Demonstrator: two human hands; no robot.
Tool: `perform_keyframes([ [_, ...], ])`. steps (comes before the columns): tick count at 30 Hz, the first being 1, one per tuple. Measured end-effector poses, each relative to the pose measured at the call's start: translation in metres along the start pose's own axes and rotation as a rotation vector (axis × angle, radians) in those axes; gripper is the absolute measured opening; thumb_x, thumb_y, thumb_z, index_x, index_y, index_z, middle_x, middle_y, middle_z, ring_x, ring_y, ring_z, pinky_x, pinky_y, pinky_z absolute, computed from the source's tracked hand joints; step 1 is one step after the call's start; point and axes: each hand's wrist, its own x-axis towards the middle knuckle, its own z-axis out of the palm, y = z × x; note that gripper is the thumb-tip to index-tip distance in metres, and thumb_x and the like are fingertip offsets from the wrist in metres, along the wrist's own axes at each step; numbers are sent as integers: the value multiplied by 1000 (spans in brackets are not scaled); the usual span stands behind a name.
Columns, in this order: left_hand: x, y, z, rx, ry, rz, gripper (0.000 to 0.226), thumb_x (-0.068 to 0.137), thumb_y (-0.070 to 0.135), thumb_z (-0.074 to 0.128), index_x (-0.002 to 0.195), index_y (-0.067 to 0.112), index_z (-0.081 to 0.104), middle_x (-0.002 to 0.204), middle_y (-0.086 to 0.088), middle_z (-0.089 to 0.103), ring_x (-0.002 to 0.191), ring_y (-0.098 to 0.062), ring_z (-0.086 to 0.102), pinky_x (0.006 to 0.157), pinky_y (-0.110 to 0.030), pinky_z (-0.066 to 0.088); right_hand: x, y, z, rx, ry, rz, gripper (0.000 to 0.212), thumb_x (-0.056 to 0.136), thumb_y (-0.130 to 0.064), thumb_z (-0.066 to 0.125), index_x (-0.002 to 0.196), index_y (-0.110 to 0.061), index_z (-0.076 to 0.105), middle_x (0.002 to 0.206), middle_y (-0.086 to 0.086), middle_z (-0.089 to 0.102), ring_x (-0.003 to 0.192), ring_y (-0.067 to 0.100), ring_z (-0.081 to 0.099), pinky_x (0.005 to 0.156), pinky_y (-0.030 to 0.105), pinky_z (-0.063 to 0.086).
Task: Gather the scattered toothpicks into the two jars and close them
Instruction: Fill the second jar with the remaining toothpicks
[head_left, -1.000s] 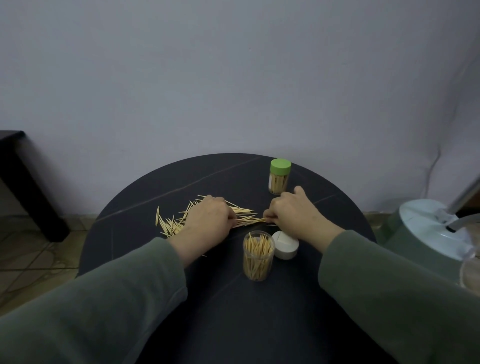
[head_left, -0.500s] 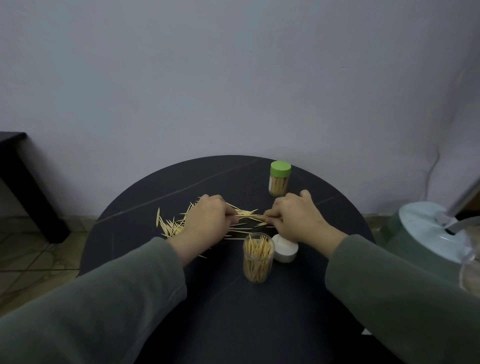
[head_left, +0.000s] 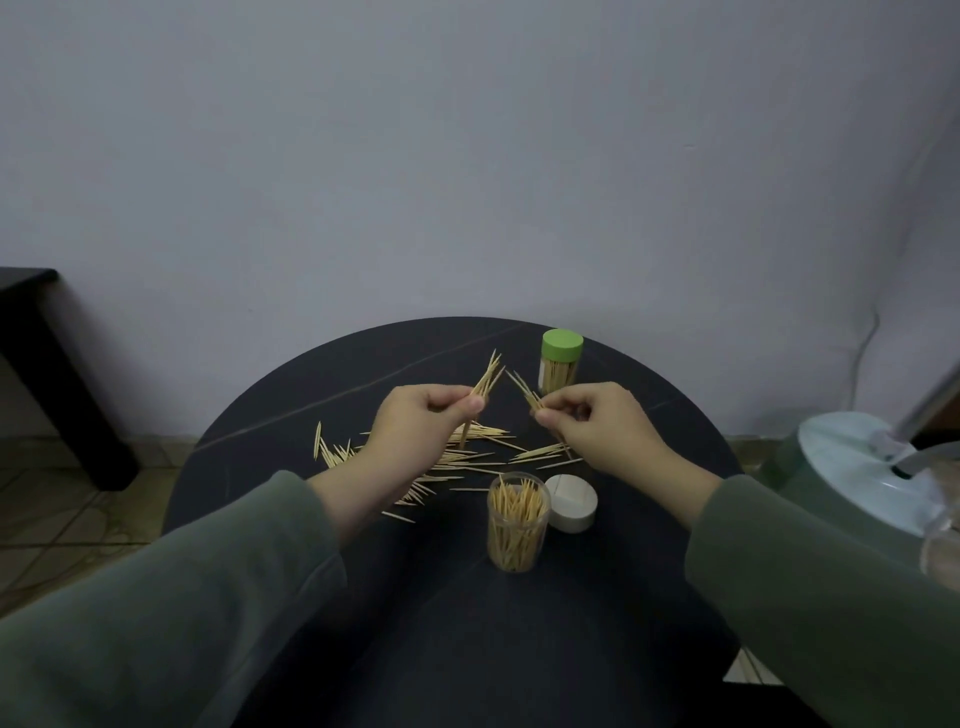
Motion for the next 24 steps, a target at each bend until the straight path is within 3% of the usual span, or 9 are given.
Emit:
perform_keyframes([
  [1, -2, 1, 0, -42, -11, -11, 23, 89, 25, 66, 110, 19, 72, 104, 9, 70, 101, -3, 60, 78, -16, 42, -2, -4, -1, 56, 5, -3, 9, 88, -32, 66, 96, -35, 71, 81, -19, 62, 85, 5, 55, 95, 47, 46],
  [3, -6, 5, 0, -101, -36, -34, 22, 89, 25, 65, 110, 19, 72, 104, 11, 70, 100, 1, 58, 72, -13, 40, -6, -11, -3, 180, 19, -10, 18, 89, -25, 65, 106, -25, 72, 83, -22, 62, 84, 0, 57, 83, 28, 51],
  [5, -10, 6, 0, -110, -64, -38, 23, 89, 27, 66, 110, 20, 72, 104, 12, 70, 100, 3, 57, 76, -16, 40, -11, -16, -6, 303, 14, -20, 18, 90, -20, 64, 106, -23, 71, 85, -22, 63, 86, -2, 59, 69, 13, 45],
  [8, -18, 8, -1, -160, -79, -52, 23, 89, 29, 65, 109, 22, 72, 97, 19, 68, 92, 9, 56, 82, -21, 41, -18, -19, -7, 438, -1, -28, 16, 90, -17, 63, 93, -32, 70, 89, -17, 68, 92, 0, 62, 72, 12, 45],
  [12, -28, 14, -2, -260, -106, -58, 18, 90, 27, 63, 105, 23, 72, 88, 21, 69, 74, 15, 57, 77, -22, 40, -25, -22, -7, 569, 39, -65, 20, 89, -13, 63, 87, -33, 70, 90, -14, 72, 95, 2, 66, 83, 19, 51],
  [17, -36, 16, -7, -294, -170, -62, 15, 87, 31, 64, 97, 28, 74, 75, 22, 67, 68, 2, 49, 63, -23, 37, -36, -24, -7, 700, 33, -97, 20, 88, -10, 62, 87, -29, 71, 83, -15, 74, 90, 0, 67, 79, 13, 52],
  [20, -40, 12, -5, -316, -204, -85, 21, 88, 28, 63, 104, 20, 74, 68, 22, 65, 58, 8, 51, 59, -22, 32, -43, -23, -4, 712, -26, -86, 17, 87, -11, 63, 90, -25, 71, 83, -13, 74, 88, -1, 68, 76, 10, 50],
  [24, -44, 4, 2, -358, -198, -127, 19, 89, 27, 64, 102, 19, 75, 69, 20, 63, 65, -3, 42, 53, -20, 31, -52, -20, 9, 698, -36, -31, 17, 87, -12, 64, 94, -26, 71, 91, -12, 74, 94, -2, 67, 79, 13, 52],
])
